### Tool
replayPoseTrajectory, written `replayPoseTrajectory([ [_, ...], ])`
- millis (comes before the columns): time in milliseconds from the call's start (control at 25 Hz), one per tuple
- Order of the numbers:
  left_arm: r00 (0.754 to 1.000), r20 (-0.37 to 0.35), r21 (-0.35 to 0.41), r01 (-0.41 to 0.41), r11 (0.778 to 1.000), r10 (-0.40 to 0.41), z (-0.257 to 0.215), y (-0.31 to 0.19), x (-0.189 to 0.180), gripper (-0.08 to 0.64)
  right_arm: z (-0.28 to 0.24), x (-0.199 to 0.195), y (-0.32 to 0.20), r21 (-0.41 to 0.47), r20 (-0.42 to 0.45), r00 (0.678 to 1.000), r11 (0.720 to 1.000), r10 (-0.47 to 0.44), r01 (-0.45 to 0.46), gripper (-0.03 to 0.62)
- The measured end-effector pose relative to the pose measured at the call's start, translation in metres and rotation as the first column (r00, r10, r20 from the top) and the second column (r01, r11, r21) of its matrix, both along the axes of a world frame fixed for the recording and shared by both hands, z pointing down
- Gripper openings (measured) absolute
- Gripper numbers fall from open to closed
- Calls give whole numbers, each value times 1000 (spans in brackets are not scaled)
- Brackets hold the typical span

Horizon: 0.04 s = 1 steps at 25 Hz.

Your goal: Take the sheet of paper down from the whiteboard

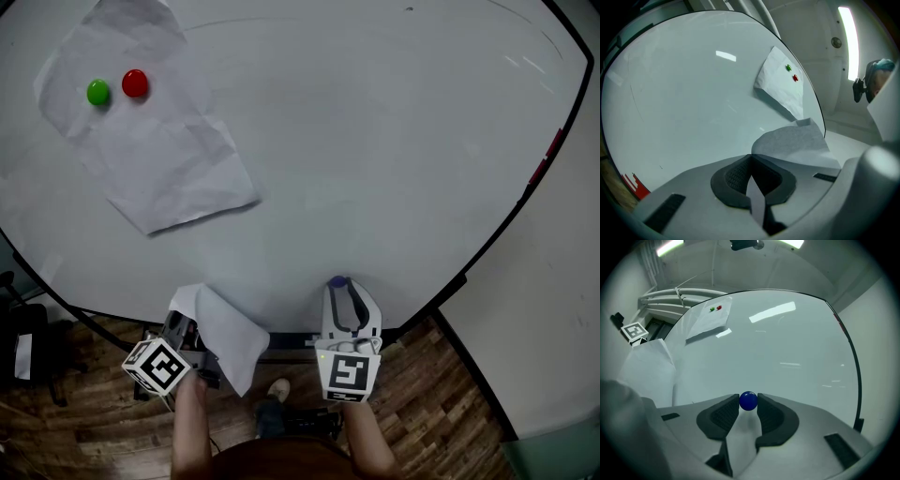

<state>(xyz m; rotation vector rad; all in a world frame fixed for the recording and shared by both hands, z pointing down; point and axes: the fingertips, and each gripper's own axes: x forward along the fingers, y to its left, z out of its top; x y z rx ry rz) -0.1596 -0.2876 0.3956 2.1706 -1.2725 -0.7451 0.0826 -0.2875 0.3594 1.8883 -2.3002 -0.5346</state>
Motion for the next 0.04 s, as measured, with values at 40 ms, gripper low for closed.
replayPoseTrajectory([
  [40, 1000, 1, 1, -1, 1000, 1, 0, 0, 0, 23, 0, 0, 0, 1, -1, 1000, 1000, -1, 1, 133],
])
